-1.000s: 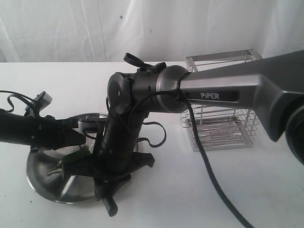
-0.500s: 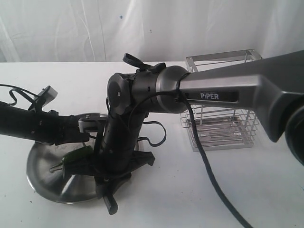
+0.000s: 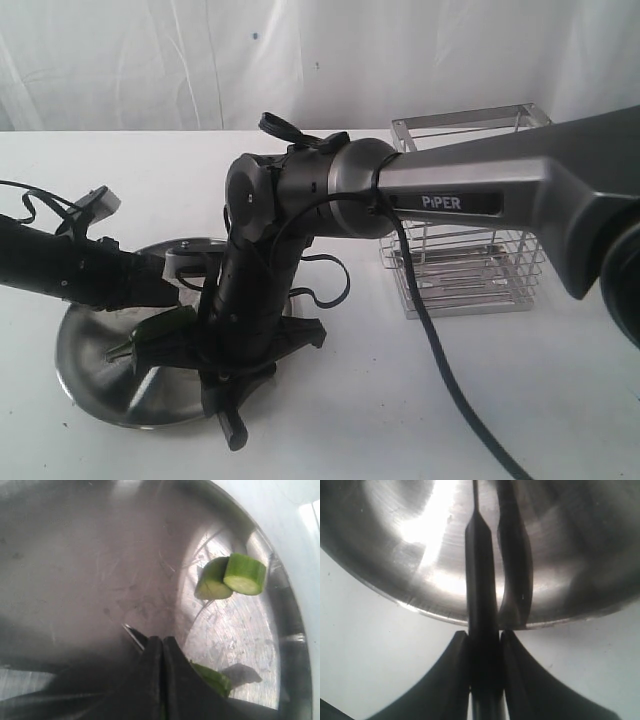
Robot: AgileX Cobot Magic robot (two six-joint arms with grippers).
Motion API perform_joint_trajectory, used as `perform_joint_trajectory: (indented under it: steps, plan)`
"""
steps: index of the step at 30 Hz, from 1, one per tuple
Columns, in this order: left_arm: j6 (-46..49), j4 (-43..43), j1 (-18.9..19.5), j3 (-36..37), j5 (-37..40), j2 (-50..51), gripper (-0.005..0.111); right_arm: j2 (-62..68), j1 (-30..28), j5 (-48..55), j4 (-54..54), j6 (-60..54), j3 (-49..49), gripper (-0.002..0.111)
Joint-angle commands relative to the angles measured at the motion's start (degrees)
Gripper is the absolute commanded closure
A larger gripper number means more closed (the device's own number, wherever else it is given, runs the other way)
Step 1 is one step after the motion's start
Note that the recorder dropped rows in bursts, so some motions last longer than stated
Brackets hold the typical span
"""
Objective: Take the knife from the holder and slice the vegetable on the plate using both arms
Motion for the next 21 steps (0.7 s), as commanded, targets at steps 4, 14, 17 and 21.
perform_joint_trajectory:
  steps: [4, 14, 17, 21]
  plan:
    - [-0.3, -1.86, 0.0, -0.07, 2.91, -0.13, 0.107, -0.2, -0.3, -0.09, -0.84, 0.19, 0.15, 0.108]
    - [4.13, -4.47, -3.95, -0.07, -2.35, 0.22, 0.107, -0.2, -0.3, -0.09, -0.84, -0.66, 0.15, 0.108]
    - [4.13, -3.07, -3.95, -0.07, -3.67, 0.22, 0.107, -0.2, -0.3, -0.09, -0.84, -0.66, 0.15, 0.108]
    - [4.53, -6.29, -3.95, -0.07, -1.85, -0.13, 0.107, -0.2, -0.3, -0.09, -0.84, -0.66, 0.15, 0.108]
